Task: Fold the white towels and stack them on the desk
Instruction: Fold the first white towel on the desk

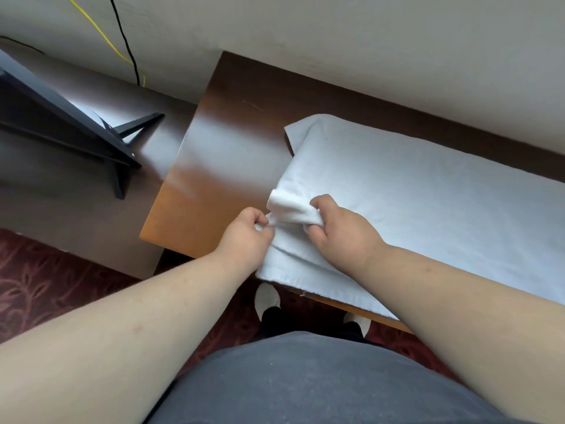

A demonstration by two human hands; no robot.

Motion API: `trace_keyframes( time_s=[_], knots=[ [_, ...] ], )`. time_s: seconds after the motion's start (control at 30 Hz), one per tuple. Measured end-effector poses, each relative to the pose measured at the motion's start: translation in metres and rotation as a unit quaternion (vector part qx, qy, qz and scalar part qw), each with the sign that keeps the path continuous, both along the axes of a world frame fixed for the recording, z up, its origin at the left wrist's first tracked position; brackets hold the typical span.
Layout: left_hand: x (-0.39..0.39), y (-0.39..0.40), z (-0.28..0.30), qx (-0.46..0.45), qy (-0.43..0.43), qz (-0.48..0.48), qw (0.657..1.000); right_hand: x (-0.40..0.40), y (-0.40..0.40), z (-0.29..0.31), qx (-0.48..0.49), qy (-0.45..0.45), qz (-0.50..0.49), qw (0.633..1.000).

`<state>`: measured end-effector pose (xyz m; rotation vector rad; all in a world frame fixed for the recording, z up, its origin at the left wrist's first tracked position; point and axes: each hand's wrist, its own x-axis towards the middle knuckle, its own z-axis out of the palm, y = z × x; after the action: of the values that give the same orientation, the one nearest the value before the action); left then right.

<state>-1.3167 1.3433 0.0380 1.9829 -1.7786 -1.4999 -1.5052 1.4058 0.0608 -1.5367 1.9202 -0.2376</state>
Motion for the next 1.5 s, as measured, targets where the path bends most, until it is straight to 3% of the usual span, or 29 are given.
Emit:
trace_keyframes(
  time_s=[0.1, 0.2, 0.3, 0.5, 0.6, 0.7, 0.83, 0.93, 1.0, 1.13, 1.3, 1.5],
  knots=[
    [0.006, -0.017, -0.003, -0.033, -0.004, -0.003, 0.999, 0.008, -0.004, 0.003, -0.035, 0.007, -0.014, 0.999],
    [0.012, -0.027, -0.004, -0.012, -0.031, -0.096, 0.995, 0.017, -0.013, 0.006, -0.063, 0.030, 0.037, 0.997],
    [0.016, -0.042, 0.000, 0.058, -0.043, -0.176, 0.982, 0.029, -0.017, 0.002, -0.016, 0.059, 0.106, 0.993],
    [0.015, -0.090, 0.011, 0.130, -0.045, -0.206, 0.969, 0.047, -0.022, -0.011, 0.054, 0.098, 0.078, 0.991],
    [0.001, -0.089, 0.011, 0.098, 0.051, -0.134, 0.985, 0.048, -0.026, 0.000, -0.045, 0.045, -0.025, 0.998],
    [-0.016, -0.079, 0.012, 0.099, 0.150, -0.028, 0.983, 0.035, -0.018, 0.019, -0.125, -0.063, -0.200, 0.970],
    [-0.033, -0.069, 0.016, 0.224, 0.216, 0.026, 0.950, 0.017, -0.007, 0.041, -0.216, -0.130, -0.346, 0.904],
    [-0.045, -0.074, 0.017, 0.292, 0.250, 0.064, 0.921, 0.012, 0.004, 0.053, -0.234, -0.161, -0.375, 0.882],
    [-0.057, -0.085, 0.019, 0.319, 0.279, 0.085, 0.902, 0.012, 0.013, 0.057, -0.234, -0.157, -0.342, 0.896],
    [-0.088, -0.115, 0.020, 0.332, 0.323, 0.139, 0.876, 0.023, 0.027, 0.053, -0.191, -0.115, -0.172, 0.960],
    [-0.099, -0.161, 0.005, 0.201, 0.236, 0.089, 0.947, 0.047, 0.023, 0.041, -0.083, -0.028, 0.084, 0.993],
    [-0.102, -0.181, -0.010, 0.164, 0.244, 0.086, 0.952, 0.057, 0.004, 0.032, -0.021, -0.015, 0.164, 0.986]
  ],
)
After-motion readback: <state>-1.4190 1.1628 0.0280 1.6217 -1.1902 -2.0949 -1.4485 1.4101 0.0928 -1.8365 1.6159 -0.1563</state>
